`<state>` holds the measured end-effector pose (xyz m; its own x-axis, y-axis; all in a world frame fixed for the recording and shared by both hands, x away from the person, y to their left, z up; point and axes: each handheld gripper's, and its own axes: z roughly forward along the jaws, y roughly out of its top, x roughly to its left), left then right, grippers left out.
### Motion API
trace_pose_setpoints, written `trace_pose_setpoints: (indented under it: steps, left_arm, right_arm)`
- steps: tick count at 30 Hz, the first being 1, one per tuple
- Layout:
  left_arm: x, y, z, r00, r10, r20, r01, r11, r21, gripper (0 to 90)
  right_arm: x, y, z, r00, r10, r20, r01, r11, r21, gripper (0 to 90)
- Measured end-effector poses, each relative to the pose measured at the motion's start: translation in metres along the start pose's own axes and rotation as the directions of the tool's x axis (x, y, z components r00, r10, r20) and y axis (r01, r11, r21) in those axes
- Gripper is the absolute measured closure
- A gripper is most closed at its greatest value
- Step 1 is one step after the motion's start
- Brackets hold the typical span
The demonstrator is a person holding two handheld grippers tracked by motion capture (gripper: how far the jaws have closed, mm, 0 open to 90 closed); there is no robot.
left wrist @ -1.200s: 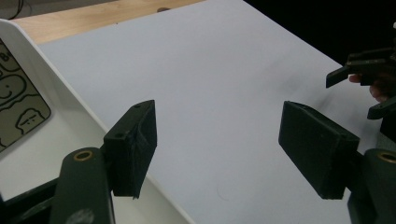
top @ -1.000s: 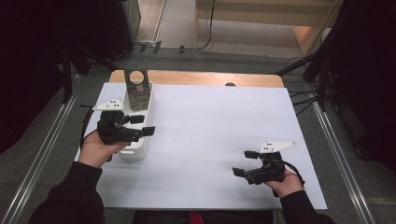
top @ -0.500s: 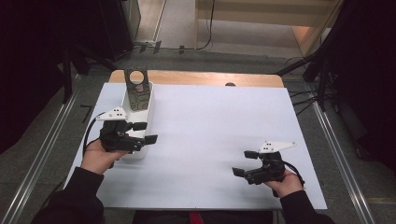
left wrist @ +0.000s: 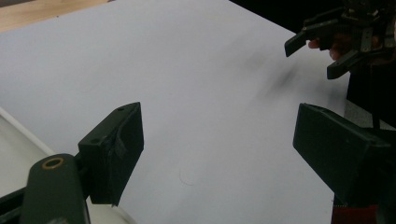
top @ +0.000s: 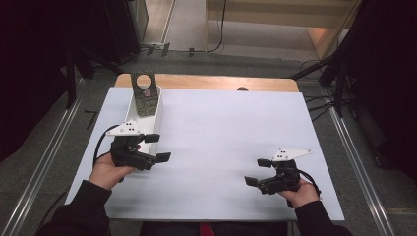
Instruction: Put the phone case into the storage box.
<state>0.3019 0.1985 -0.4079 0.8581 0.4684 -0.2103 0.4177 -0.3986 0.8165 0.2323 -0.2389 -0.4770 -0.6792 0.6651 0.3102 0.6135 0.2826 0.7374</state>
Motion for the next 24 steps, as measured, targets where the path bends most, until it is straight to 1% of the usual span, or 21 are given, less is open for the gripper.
trace_pose_setpoints:
  steps: [3,8,12,24]
  left_arm:
    - [-0.002,-0.003,0.002,1.0000,0.008,-0.003,-0.008,0.9999,0.014,16.3]
    - [-0.008,-0.009,0.005,0.9998,0.020,0.001,-0.020,0.9996,0.021,16.5]
    - [-0.013,-0.016,0.008,0.9990,0.045,-0.002,-0.045,0.9982,0.039,16.6]
    - [-0.017,-0.030,0.013,0.9985,0.054,0.005,-0.054,0.9974,0.049,16.9]
  right_arm:
    - [0.000,0.000,0.000,1.0000,0.002,-0.001,-0.002,1.000,-0.001,10.5]
    - [0.000,0.000,0.000,1.0000,0.001,-0.002,-0.001,1.000,-0.001,10.5]
    - [0.000,0.000,-0.001,1.0000,0.001,-0.002,-0.001,1.000,-0.001,10.5]
    - [0.000,0.000,0.000,1.0000,-0.003,-0.001,0.003,1.000,-0.003,10.5]
